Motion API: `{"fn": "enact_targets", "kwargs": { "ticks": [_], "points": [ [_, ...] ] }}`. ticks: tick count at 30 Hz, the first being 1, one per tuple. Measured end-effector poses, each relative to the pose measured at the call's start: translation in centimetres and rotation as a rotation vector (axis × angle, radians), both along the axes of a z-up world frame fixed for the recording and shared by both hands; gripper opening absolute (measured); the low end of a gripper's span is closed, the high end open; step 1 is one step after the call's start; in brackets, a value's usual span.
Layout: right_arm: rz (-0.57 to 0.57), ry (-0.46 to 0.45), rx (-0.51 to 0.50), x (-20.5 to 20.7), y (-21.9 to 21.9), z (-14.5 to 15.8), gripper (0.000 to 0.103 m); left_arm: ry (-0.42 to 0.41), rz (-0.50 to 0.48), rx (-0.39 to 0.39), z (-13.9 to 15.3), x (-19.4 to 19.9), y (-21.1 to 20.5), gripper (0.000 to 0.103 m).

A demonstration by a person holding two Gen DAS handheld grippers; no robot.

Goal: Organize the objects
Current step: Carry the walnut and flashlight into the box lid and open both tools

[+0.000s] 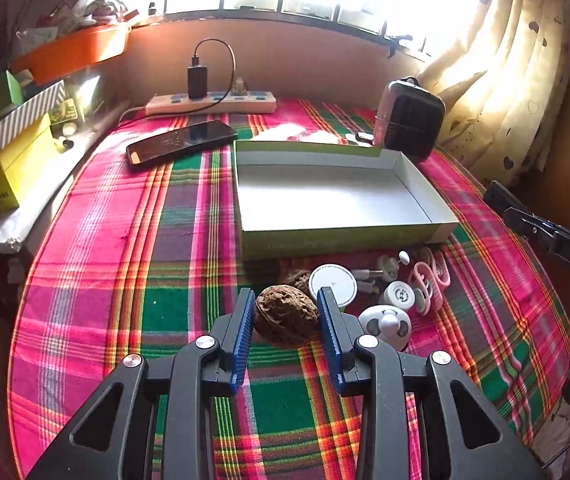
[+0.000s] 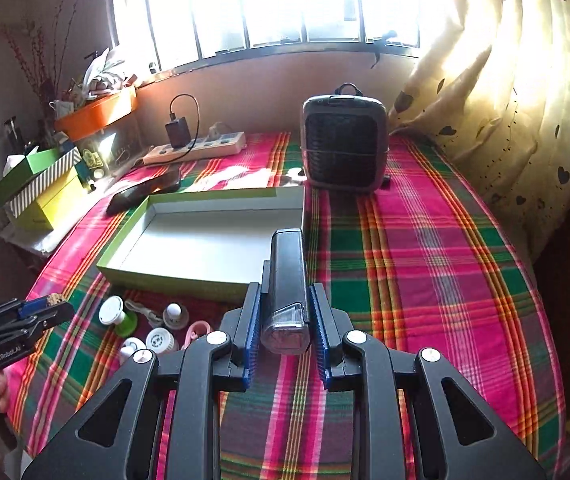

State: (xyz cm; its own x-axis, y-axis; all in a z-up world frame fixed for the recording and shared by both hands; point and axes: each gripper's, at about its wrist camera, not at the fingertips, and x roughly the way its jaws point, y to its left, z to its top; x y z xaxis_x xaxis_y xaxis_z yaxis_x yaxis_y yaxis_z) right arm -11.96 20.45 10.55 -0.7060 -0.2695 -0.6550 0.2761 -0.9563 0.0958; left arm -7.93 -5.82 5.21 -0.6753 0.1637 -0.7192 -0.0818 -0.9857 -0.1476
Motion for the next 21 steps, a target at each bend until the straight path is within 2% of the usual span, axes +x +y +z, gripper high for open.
{"fn": "enact_targets", "kwargs": {
  "ticks": [6,13,17,21],
  "points": [
    [0.04,-0.007,-0.021,-1.2,-0.7,0.7,0.025,0.028,-0.022,-0.001,1.5,-1.6,0.7,0.03],
    [0.081,-0.025,-0.026,-3.0,-2.1,0.7,0.025,0.028,-0.046,-0.011,1.8,-3.9,1.6,0.03],
    [0.093,-0.032,-0.034,-4.6,-2.8,0.9,0.025,0.01,-0.053,0.027,1.7,-5.7,1.6,0.03],
    [0.099,-0.038,-0.022,-6.4,-3.7,1.1,0.025,0.009,-0.051,0.027,1.8,-7.4,1.9,0.03]
  ]
}}
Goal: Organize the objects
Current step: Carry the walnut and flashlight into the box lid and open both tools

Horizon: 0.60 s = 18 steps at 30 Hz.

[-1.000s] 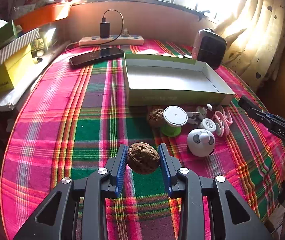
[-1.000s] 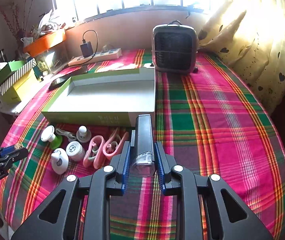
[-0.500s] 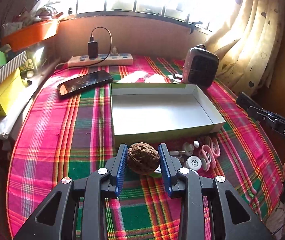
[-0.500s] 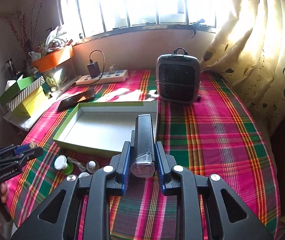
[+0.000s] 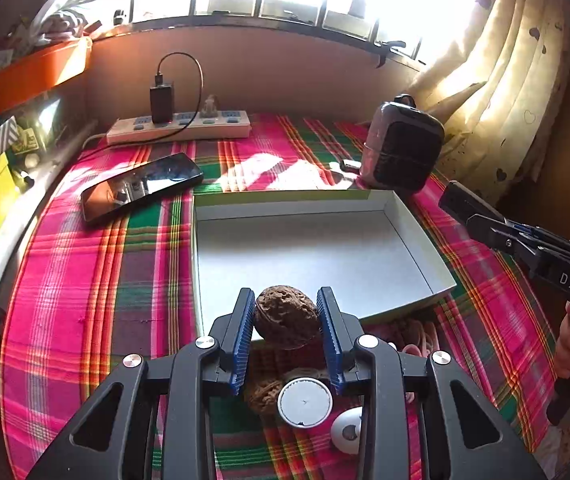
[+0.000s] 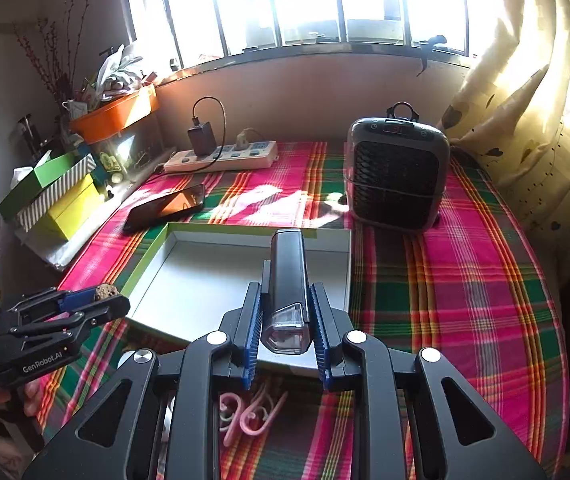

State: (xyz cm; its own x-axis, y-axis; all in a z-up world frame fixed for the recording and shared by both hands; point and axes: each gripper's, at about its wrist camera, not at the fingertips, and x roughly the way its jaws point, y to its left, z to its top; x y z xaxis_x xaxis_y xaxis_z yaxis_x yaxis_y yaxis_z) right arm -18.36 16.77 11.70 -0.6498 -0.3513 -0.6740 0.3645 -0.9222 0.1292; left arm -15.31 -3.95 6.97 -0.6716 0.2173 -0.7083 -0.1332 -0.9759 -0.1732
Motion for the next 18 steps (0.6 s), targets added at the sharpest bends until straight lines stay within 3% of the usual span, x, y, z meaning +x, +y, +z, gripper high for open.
{"fn": "enact_targets", "kwargs": {
  "ticks": [6,18],
  "points": [
    [0.006,-0.016,0.015,-2.0,-1.4,-0.7,0.025,0.003,-0.003,-0.026,0.1,-2.7,0.2,0.03],
    [-0.001,-0.113,0.045,-5.5,-2.8,-4.9,0.025,-0.057,0.003,-0.042,-2.2,-8.3,0.7,0.03]
  ]
}}
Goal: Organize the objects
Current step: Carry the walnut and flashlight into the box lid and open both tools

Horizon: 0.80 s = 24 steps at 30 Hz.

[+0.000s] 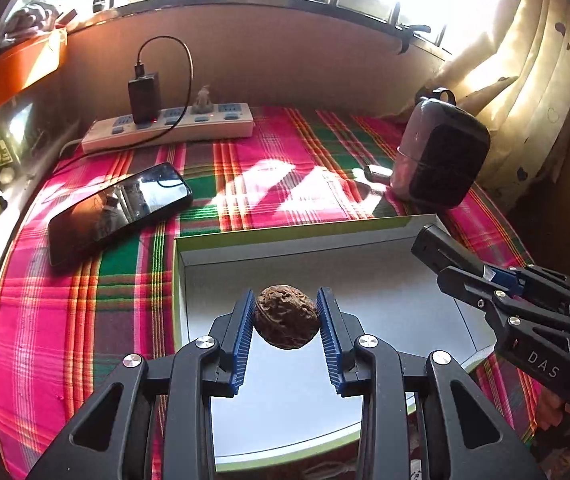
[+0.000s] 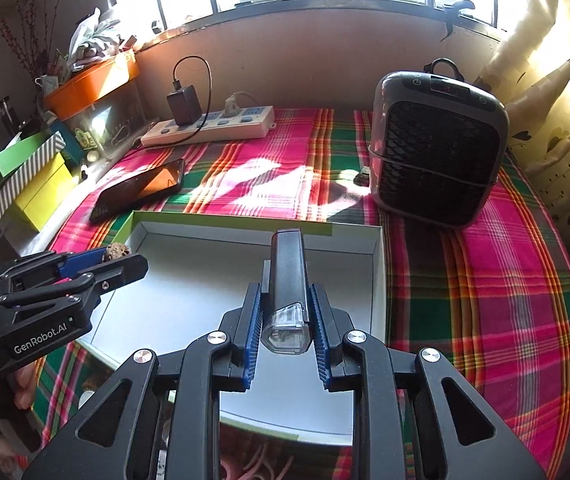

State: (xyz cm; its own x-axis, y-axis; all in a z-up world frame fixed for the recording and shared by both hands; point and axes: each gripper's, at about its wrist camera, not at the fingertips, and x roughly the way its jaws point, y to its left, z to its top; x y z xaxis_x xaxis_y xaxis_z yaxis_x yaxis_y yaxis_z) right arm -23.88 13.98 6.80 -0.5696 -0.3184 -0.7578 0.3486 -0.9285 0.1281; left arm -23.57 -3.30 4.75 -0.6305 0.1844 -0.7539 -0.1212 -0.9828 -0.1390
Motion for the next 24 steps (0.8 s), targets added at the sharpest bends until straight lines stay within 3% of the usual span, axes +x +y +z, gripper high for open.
{"fn": "enact_targets", "kwargs": {
  "ticks": [11,24],
  "points": [
    [0.001,-0.022,0.036,-1.9,-1.2,-2.0,0.025,-0.057,-0.011,-0.033,-2.5,-3.5,0.8,0.03],
    [0.005,-0.023,0.066,-2.2,-1.7,-2.4,0.025,-0.083,-0.016,-0.044,-3.5,-4.4,1.1,0.03]
  ]
}}
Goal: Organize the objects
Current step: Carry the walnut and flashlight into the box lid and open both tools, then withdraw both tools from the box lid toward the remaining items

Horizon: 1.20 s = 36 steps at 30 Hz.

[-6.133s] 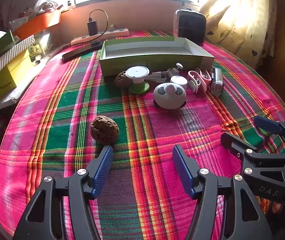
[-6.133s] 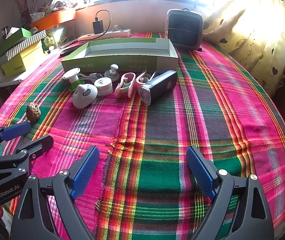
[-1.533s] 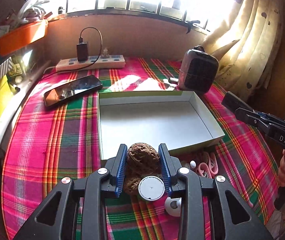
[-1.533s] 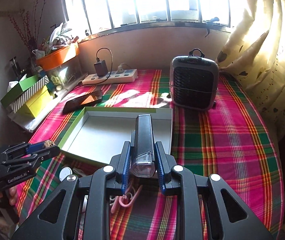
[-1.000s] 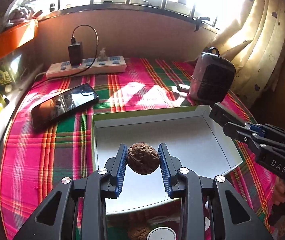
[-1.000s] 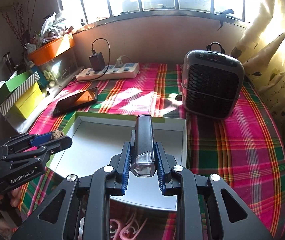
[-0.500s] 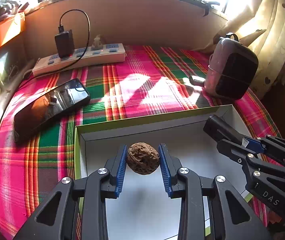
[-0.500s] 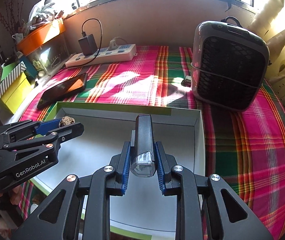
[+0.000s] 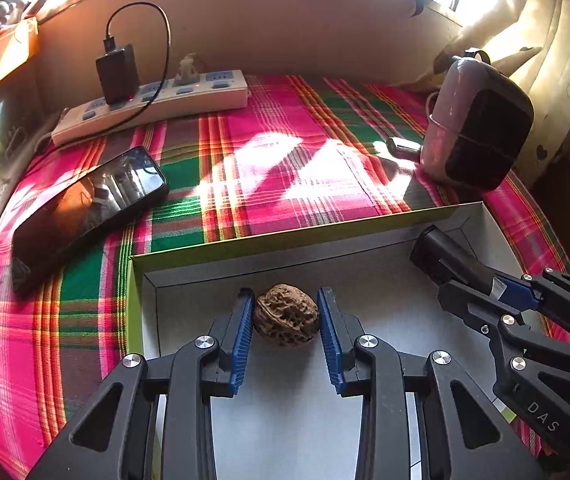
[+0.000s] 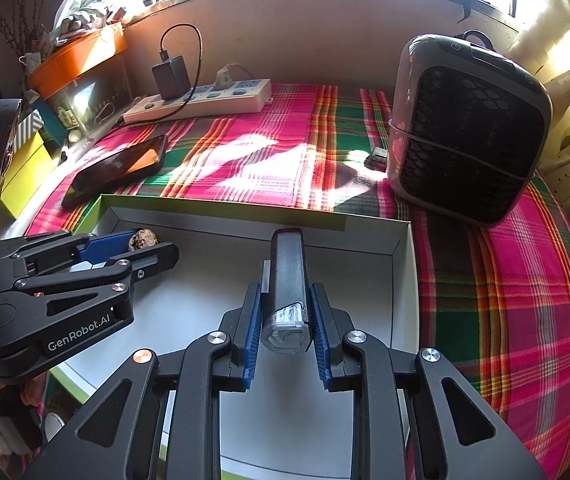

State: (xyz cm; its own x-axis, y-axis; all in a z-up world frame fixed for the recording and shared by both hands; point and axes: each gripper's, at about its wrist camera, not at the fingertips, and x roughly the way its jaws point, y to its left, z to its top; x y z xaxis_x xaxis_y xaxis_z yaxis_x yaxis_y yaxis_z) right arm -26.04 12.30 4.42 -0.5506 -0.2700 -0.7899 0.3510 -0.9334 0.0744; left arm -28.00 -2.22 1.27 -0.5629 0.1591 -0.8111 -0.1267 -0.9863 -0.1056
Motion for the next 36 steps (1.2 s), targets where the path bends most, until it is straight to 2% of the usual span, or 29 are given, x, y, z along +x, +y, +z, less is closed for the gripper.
{"fn": "enact_targets", "kwargs": {
  "ticks": [16,24,26,29,36],
  "points": [
    [-0.01,-0.027,-0.007,-0.1,0.1,-0.7,0.025,0.0,-0.004,-0.013,0.0,-0.1,0.3,0.031],
    [-0.021,-0.03,-0.015,-0.1,0.2,-0.7,0.025,-0.001,-0.012,-0.016,0.0,0.0,0.3,0.036],
    [-0.018,-0.031,-0.017,0.0,0.2,-0.6,0.028,0.0,-0.016,-0.017,0.0,0.0,0.2,0.037],
    [-0.023,-0.021,-0.018,0.1,0.3,-0.4,0.04,-0.002,-0.019,-0.012,0.0,0.1,0.1,0.037],
    [-0.036,-0.01,-0.031,0.8,1.0,0.1,0.041,0.006,-0.008,0.002,0.6,1.0,-0.1,0.041]
  ]
}}
